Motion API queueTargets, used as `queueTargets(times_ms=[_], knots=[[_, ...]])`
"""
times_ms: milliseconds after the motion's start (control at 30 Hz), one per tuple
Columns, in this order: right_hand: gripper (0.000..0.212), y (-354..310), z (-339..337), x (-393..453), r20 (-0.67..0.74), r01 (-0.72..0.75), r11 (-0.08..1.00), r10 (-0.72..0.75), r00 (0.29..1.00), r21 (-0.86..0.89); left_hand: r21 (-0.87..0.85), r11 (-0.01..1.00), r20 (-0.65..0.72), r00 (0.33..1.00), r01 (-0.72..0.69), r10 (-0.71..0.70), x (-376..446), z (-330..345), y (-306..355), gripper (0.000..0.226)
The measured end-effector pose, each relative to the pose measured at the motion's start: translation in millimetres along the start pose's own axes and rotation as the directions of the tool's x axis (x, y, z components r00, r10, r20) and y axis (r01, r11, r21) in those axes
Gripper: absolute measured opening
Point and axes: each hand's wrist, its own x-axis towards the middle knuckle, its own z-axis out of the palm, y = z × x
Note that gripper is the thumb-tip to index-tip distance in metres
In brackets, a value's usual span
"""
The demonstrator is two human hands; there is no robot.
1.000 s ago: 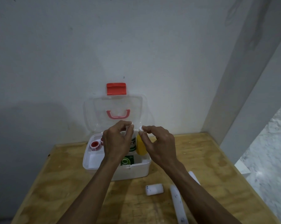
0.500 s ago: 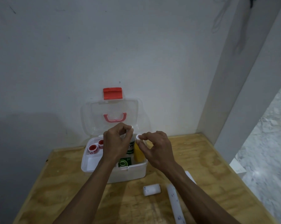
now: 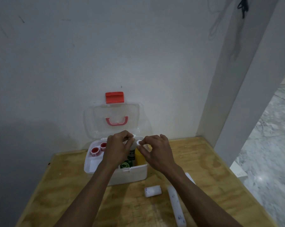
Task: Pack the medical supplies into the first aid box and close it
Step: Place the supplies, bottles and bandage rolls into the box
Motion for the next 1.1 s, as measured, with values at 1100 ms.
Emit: queueTargets(times_ms=[1100], knots=[[0.019, 1, -97, -143, -0.057, -0.461, 0.886, 0.459, 0.887, -0.046, 0.201, 0.977, 0.127, 0.991, -0.072, 0.047, -130, 34, 45, 0.025]])
